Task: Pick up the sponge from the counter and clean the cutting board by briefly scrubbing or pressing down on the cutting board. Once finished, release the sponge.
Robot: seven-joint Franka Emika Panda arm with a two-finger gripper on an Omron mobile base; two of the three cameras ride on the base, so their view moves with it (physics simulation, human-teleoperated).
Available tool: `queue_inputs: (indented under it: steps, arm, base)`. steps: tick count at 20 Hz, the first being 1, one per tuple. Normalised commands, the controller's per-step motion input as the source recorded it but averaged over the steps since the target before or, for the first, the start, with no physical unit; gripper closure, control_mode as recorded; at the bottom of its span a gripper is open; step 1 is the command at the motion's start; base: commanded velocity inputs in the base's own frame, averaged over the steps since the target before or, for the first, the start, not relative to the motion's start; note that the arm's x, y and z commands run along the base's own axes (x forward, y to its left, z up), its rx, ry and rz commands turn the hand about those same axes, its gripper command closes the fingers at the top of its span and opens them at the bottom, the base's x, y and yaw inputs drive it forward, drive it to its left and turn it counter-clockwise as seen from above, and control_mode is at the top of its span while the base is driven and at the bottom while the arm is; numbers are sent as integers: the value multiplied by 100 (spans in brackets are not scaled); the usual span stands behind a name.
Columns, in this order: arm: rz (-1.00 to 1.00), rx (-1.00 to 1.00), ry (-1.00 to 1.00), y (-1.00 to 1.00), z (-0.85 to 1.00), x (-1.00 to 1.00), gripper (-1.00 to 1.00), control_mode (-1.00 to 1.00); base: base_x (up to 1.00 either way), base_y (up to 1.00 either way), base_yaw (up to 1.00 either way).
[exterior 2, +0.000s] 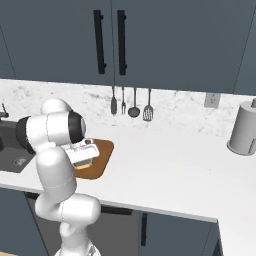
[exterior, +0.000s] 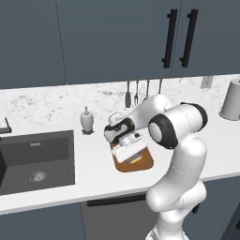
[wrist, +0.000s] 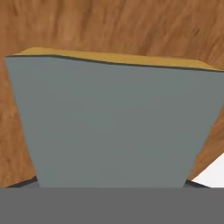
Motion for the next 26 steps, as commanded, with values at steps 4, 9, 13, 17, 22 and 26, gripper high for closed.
queue_inputs:
  steps: [4,9,13,17,22,26]
  arm:
    - [0,0,1,-26,-83,-32,100,-100]
    - [0,2,0,-28,-52,-33,100,-100]
    - [0,0,-1,-69,-12,-73,100,-100]
    - [1,0,0,-39,-52,-55,100,-100]
    - [4,0,5,-14,-88,-17,100,-100]
    - [4,-2,7,26,-78,-22,100,-100]
  base:
    - [0,0,0]
    - [0,0,0]
    - [0,0,0]
    - [0,0,0]
    - [0,0,0]
    - [0,0,0]
